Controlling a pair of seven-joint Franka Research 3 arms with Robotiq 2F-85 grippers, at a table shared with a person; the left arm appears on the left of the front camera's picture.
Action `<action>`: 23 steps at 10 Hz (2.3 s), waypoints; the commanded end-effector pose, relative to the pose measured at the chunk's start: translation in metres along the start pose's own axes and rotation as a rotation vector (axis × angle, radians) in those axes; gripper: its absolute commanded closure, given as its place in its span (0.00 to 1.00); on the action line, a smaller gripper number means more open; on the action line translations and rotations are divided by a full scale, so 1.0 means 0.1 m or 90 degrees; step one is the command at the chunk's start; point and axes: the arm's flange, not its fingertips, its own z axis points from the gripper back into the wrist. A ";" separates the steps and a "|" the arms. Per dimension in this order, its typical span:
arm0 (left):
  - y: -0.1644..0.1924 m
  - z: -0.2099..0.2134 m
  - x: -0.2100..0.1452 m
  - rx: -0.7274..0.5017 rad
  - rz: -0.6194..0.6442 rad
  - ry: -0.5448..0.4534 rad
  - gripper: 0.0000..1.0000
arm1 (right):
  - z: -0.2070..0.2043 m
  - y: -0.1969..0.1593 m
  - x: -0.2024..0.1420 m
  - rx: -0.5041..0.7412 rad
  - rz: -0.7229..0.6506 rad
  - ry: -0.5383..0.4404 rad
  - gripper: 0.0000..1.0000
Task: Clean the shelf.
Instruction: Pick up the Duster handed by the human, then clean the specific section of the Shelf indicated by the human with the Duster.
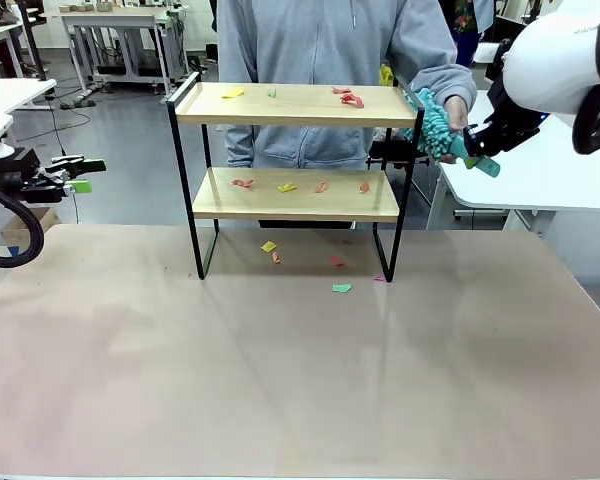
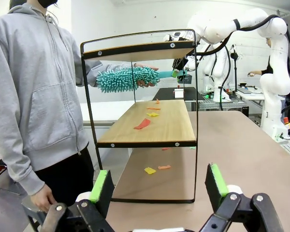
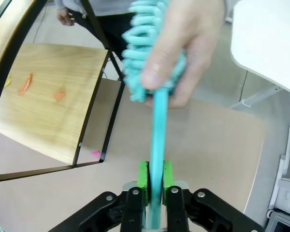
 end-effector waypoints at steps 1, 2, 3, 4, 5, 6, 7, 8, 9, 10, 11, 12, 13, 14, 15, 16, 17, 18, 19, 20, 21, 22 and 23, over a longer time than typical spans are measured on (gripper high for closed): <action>-0.01 0.00 0.03 0.001 -0.008 -0.003 0.00 | 0.05 0.04 0.02 -0.029 -0.016 0.016 1.00; -0.01 0.00 0.03 0.001 -0.008 -0.003 0.00 | 0.05 0.05 0.02 -0.032 -0.019 0.020 1.00; -0.01 0.00 0.03 0.001 -0.008 -0.003 0.00 | 0.06 0.05 0.01 -0.033 -0.024 0.025 1.00; -0.01 0.00 0.03 0.001 -0.008 -0.003 0.00 | 0.06 0.05 0.01 -0.030 -0.030 0.032 1.00; -0.01 0.00 0.03 0.001 -0.008 -0.003 0.00 | 0.06 0.04 0.00 -0.019 -0.041 0.007 1.00; -0.01 0.00 0.03 0.001 -0.008 -0.003 0.00 | 0.01 0.01 -0.02 -0.013 -0.010 0.017 1.00; -0.01 0.00 0.03 0.001 -0.008 -0.003 0.00 | 0.01 0.01 -0.02 -0.013 -0.010 0.017 1.00; -0.01 0.00 0.03 0.001 -0.008 -0.003 0.00 | 0.01 0.01 -0.02 -0.013 -0.010 0.017 1.00; -0.01 0.00 0.03 0.001 -0.008 -0.003 0.00 | 0.01 0.01 -0.02 -0.013 -0.010 0.017 1.00; -0.01 0.00 0.03 0.001 -0.008 -0.003 0.00 | 0.01 0.01 -0.02 -0.013 -0.010 0.017 1.00; -0.01 0.00 0.03 0.001 -0.008 -0.003 0.00 | 0.01 0.01 -0.02 -0.013 -0.010 0.017 1.00; -0.01 0.00 0.03 0.001 -0.008 -0.003 0.00 | 0.01 0.01 -0.02 -0.013 -0.010 0.017 1.00; -0.01 0.00 0.03 0.001 -0.008 -0.003 0.00 | 0.01 0.01 -0.02 -0.013 -0.010 0.017 1.00; -0.01 0.00 0.03 0.001 -0.008 -0.003 0.00 | 0.01 0.01 -0.02 -0.013 -0.010 0.017 1.00; -0.01 0.00 0.03 0.001 -0.008 -0.003 0.00 | 0.01 0.01 -0.02 -0.013 -0.010 0.017 1.00; -0.01 0.00 0.03 0.001 -0.008 -0.003 0.00 | 0.01 0.01 -0.02 -0.013 -0.010 0.017 1.00; -0.01 0.00 0.03 0.001 -0.008 -0.003 0.00 | 0.01 0.01 -0.02 -0.013 -0.010 0.017 1.00; -0.01 0.00 0.03 0.001 -0.008 -0.003 0.00 | 0.01 0.01 -0.02 -0.013 -0.010 0.017 1.00; -0.01 0.00 0.03 0.001 -0.008 -0.003 0.00 | 0.01 0.01 -0.02 -0.013 -0.010 0.017 1.00; -0.01 0.00 0.03 0.001 -0.008 -0.003 0.00 | 0.01 0.01 -0.02 -0.013 -0.010 0.017 1.00; -0.01 0.00 0.03 0.001 -0.008 -0.003 0.00 | 0.01 0.01 -0.02 -0.013 -0.010 0.017 1.00; -0.01 0.00 0.03 0.001 -0.008 -0.003 0.00 | 0.01 0.01 -0.02 -0.013 -0.010 0.017 1.00; -0.01 0.00 0.03 0.001 -0.008 -0.003 0.00 | 0.01 0.01 -0.02 -0.013 -0.010 0.017 1.00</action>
